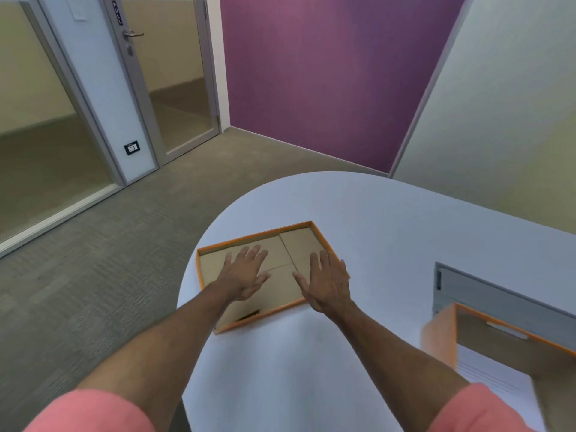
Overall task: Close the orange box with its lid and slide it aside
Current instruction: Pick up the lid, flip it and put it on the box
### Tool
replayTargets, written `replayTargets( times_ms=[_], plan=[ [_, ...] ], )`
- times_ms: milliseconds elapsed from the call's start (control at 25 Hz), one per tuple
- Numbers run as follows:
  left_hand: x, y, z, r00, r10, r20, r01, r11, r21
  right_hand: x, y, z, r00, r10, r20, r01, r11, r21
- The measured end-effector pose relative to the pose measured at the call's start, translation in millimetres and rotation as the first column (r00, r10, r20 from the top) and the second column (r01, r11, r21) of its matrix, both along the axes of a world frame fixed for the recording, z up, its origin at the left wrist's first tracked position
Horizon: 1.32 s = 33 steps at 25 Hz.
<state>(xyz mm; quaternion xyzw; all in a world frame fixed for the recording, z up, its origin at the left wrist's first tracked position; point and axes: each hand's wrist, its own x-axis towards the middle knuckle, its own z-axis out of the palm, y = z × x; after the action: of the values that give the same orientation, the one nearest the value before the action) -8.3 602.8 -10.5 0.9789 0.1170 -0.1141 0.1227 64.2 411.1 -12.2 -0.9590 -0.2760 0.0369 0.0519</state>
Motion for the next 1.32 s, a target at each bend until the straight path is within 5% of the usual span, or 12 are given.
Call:
replayTargets(
  times_ms=[520, 800, 1080, 1200, 1320],
  plan=[
    [50, 57, -139, 0.976, -0.105, -0.193, 0.082, 0.989, -0.126, 12, 86, -120, 0.925, -0.114, -0.363, 0.048, 0.981, -0.186],
    [38, 19, -144, 0.986, -0.077, -0.145, 0.079, 0.997, 0.007, 39, 50, -133, 0.942, 0.023, -0.334, -0.121, 0.953, -0.277],
    [30, -48, -131, 0.981, -0.161, -0.112, 0.175, 0.975, 0.134, 76, -15, -113, 0.936, 0.210, -0.281, -0.334, 0.780, -0.529],
    [42, -48, -127, 0.980, -0.185, 0.072, 0.177, 0.979, 0.102, 71, -21, -108, 0.944, 0.124, -0.306, -0.260, 0.849, -0.460],
    [68, -16, -122, 0.985, -0.106, 0.133, 0.103, 0.994, 0.029, 54, -16, -111, 0.937, -0.183, -0.299, 0.164, 0.982, -0.089]
  ],
)
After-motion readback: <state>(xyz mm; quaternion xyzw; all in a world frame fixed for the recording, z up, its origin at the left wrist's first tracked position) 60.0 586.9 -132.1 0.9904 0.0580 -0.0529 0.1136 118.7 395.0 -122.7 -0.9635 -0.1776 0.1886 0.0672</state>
